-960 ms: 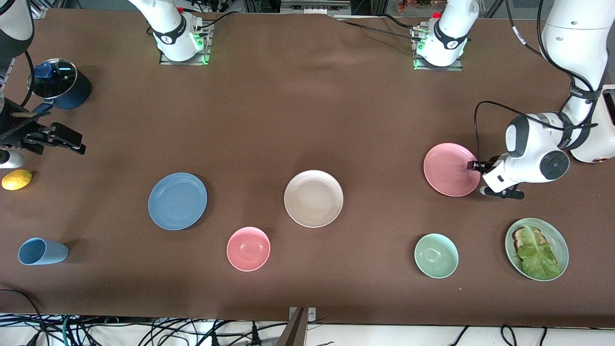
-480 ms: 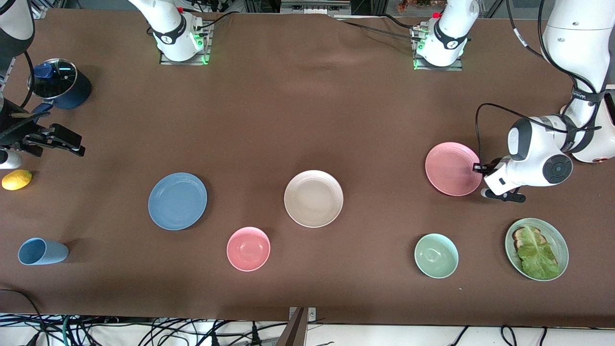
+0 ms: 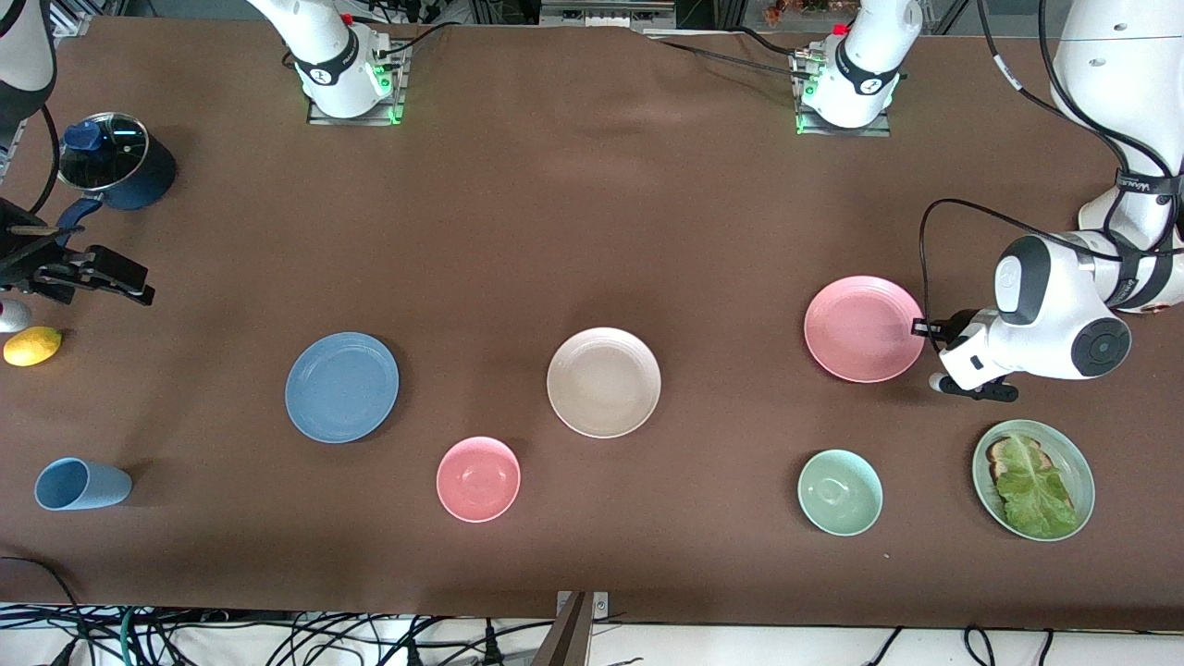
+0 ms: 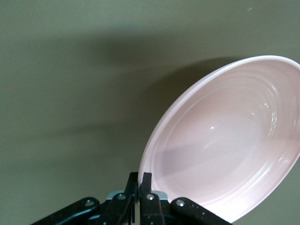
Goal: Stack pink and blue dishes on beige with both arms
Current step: 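Close the left gripper on the pink plate rim and lift it, then carry the pink plate onto the beige plate and open the left gripper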
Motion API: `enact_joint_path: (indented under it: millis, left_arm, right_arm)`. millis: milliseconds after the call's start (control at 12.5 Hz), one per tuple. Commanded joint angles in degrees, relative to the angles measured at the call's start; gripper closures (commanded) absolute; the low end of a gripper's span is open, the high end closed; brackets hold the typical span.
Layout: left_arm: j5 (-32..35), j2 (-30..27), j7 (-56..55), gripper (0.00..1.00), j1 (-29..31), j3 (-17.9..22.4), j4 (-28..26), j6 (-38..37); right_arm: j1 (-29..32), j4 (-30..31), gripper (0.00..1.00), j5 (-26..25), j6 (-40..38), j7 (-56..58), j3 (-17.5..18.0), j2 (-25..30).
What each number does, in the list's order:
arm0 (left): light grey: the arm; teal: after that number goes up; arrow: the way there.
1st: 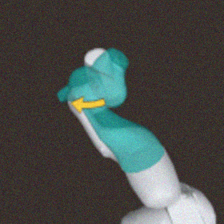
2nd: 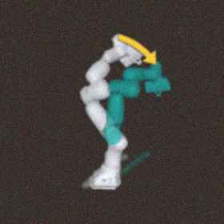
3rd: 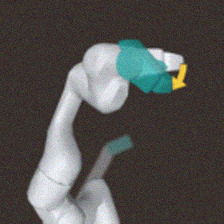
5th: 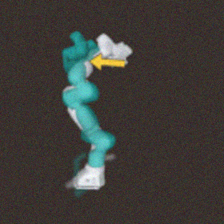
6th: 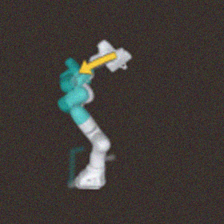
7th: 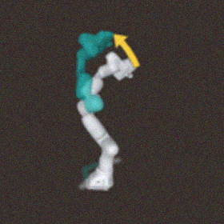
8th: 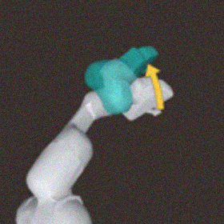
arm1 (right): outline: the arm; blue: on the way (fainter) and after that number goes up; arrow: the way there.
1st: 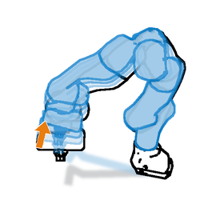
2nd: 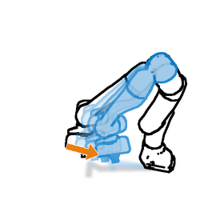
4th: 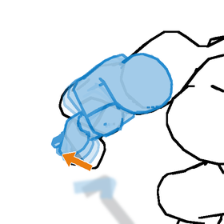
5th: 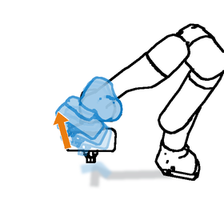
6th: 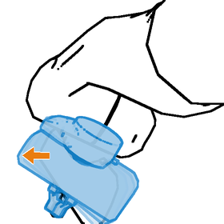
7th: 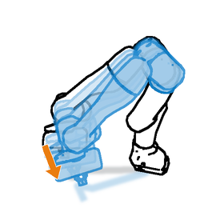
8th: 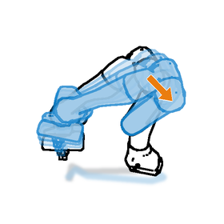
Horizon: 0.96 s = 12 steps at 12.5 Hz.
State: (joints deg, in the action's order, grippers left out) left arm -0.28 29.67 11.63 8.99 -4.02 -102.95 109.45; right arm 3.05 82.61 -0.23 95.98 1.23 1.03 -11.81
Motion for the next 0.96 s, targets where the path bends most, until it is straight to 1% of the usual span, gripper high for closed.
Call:
enact_joint_path:
  millis: [0, 160, 240, 400, 560, 720, 880]
  left_arm:
    - [-1.39, 0.48, -1.35, 1.00, -0.20, -1.16, 4.86, -6.17]
    - [-1.48, -0.13, -6.51, 1.00, -0.20, -4.14, 6.27, -7.93]
    - [-2.00, -0.13, -8.89, 1.00, -0.20, -6.16, 6.88, -8.20]
    - [-3.94, -0.13, -13.28, 1.00, -0.72, -8.88, 7.15, -8.11]
    - [-5.16, 0.39, -17.50, 1.00, -1.77, -12.31, 9.60, -8.03]
    - [-7.44, 1.53, -22.25, 1.00, -5.89, -12.50, 11.36, -7.67]
    - [-8.51, 3.37, -26.38, 1.00, -10.02, -12.50, 13.38, -7.41]
  right_arm:
    - [1.96, -0.69, 0.00, -0.03, -0.01, 0.61, 0.37, -0.24]
    - [1.87, -0.61, 0.00, -0.30, -0.09, 0.44, 0.46, -0.85]
    - [1.70, -0.61, 0.00, -0.12, 0.08, 0.26, 0.46, -1.46]
    - [1.61, -0.17, 0.00, 0.23, -0.09, 0.97, 0.81, -1.99]
    - [0.56, 0.36, 0.00, 0.14, -0.88, 0.88, 1.08, -2.43]
    - [0.21, 0.45, 0.00, 0.40, -2.20, 0.00, 1.34, -2.08]
    - [0.03, 0.62, 0.00, 0.32, -2.90, -0.09, 2.48, -1.64]
